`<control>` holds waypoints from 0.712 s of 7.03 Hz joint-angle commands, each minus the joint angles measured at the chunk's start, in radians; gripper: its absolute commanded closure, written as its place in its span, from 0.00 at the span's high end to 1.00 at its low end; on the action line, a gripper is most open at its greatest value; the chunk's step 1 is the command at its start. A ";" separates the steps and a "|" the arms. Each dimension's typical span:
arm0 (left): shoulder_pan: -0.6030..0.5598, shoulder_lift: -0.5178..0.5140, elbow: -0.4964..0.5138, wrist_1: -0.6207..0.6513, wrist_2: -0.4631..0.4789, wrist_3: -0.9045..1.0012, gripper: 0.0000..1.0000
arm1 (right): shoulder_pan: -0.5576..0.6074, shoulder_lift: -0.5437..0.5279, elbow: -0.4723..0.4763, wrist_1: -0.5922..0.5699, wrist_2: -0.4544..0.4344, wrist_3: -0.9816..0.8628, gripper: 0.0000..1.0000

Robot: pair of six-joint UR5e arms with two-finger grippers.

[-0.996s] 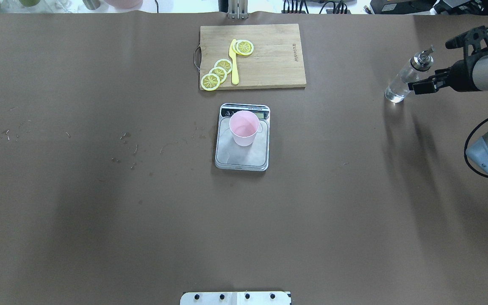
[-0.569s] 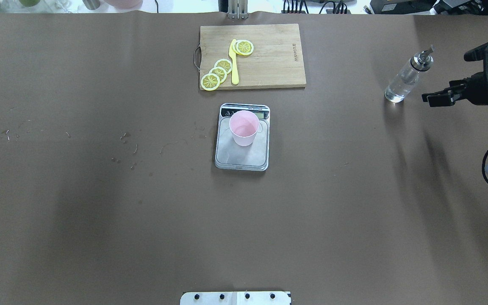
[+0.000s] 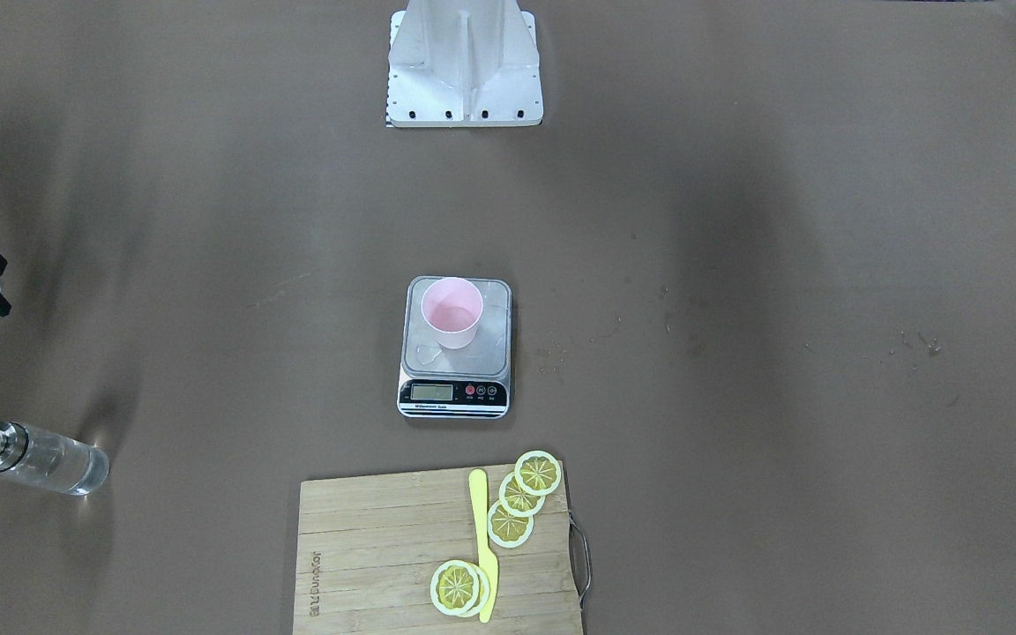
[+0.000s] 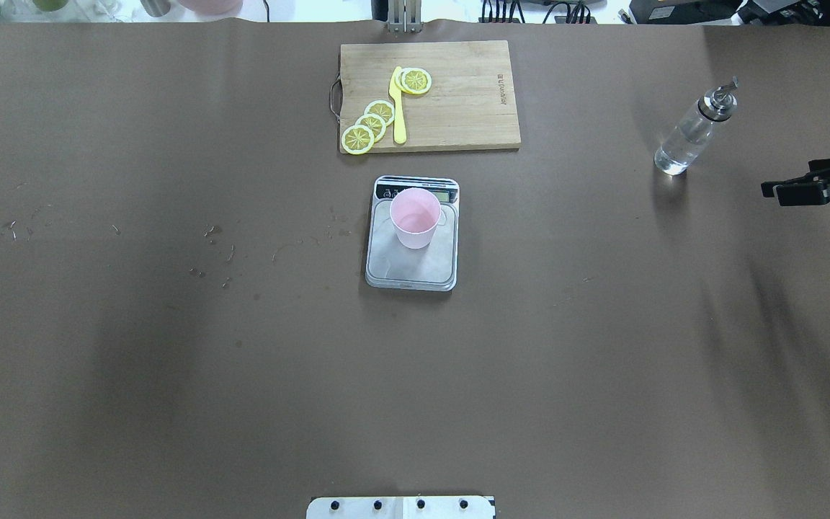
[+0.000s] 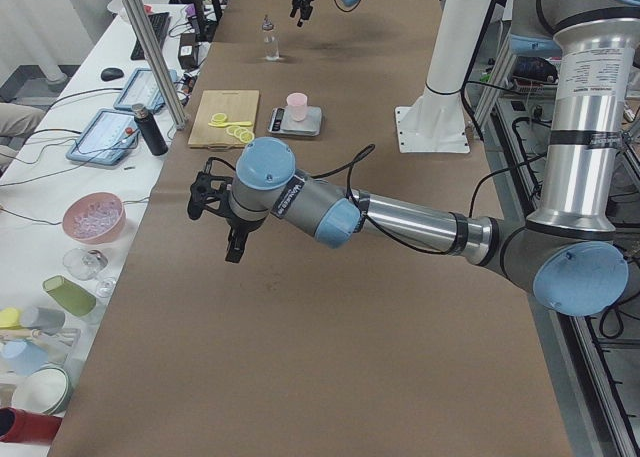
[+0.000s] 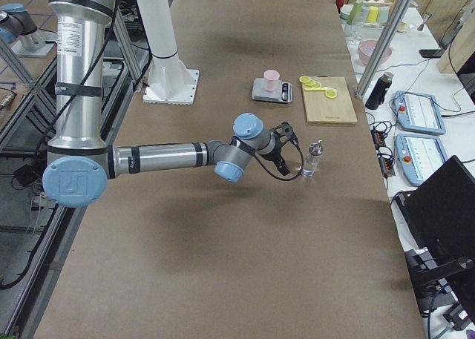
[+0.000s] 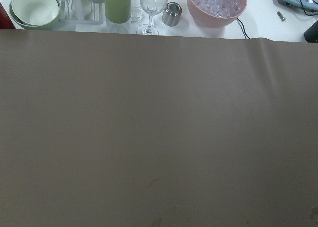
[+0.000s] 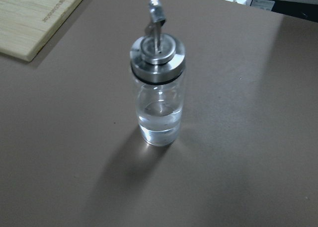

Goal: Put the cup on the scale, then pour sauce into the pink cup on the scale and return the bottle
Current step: 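Open the right gripper and pull it back away from the bottle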

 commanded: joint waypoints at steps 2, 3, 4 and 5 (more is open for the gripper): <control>-0.002 0.020 -0.007 0.000 -0.011 0.006 0.97 | 0.224 0.038 0.006 -0.267 0.201 -0.187 1.00; -0.003 0.025 -0.005 0.000 -0.014 0.007 0.97 | 0.287 0.060 0.007 -0.390 0.244 -0.289 1.00; -0.003 0.023 -0.002 0.000 -0.026 0.009 0.97 | 0.331 0.093 0.003 -0.529 0.255 -0.383 1.00; -0.003 0.025 0.001 0.002 -0.027 0.025 0.97 | 0.364 0.132 -0.013 -0.651 0.250 -0.481 1.00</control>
